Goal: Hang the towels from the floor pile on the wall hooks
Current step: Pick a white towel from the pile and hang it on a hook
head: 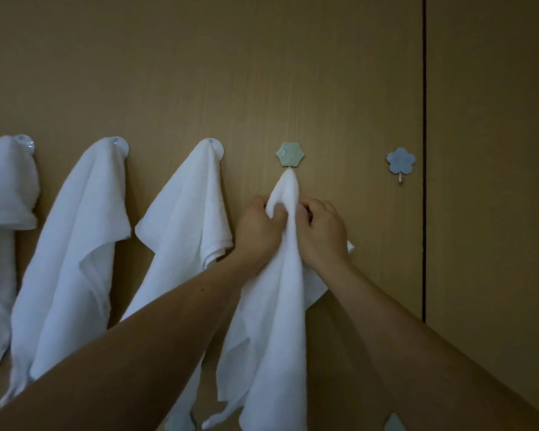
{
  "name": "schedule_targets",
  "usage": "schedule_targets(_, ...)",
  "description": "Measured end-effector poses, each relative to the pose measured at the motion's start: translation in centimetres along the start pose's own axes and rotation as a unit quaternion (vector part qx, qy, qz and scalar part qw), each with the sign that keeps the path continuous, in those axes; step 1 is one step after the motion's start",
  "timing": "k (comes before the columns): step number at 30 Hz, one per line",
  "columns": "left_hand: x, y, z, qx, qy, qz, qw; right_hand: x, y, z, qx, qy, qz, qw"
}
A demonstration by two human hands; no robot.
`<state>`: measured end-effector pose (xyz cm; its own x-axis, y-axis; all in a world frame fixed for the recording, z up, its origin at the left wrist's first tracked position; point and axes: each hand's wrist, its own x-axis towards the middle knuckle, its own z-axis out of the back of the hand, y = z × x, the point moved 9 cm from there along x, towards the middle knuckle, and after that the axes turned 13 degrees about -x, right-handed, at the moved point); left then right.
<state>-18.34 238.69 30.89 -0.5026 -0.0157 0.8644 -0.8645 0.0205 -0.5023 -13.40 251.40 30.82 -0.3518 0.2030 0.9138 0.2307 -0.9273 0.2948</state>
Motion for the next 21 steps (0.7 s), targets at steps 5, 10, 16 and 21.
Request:
schedule_targets(5,-3.3,2.9,-0.6,-0.127,0.052,0.131,0.982,-2.2,-1.4,-1.2,0.043,0.126,-0.097,0.986)
schedule_targets(10,-7.0,4.9,-0.1,-0.24,0.052,0.228,0.942,-3.7,-2.9,-2.1,0.15,0.236,-0.16,0.947)
schedule_targets(16,-11.3,7.2,0.3,-0.328,0.019,0.341,0.881,-7.9,-3.9,-2.7,0.227,0.304,-0.205,0.902)
schedule_targets(21,-15.4,9.9,2.1,-0.296,0.003,0.406,0.865,-12.7,-5.1,-2.5,0.258,0.275,-0.261,0.889)
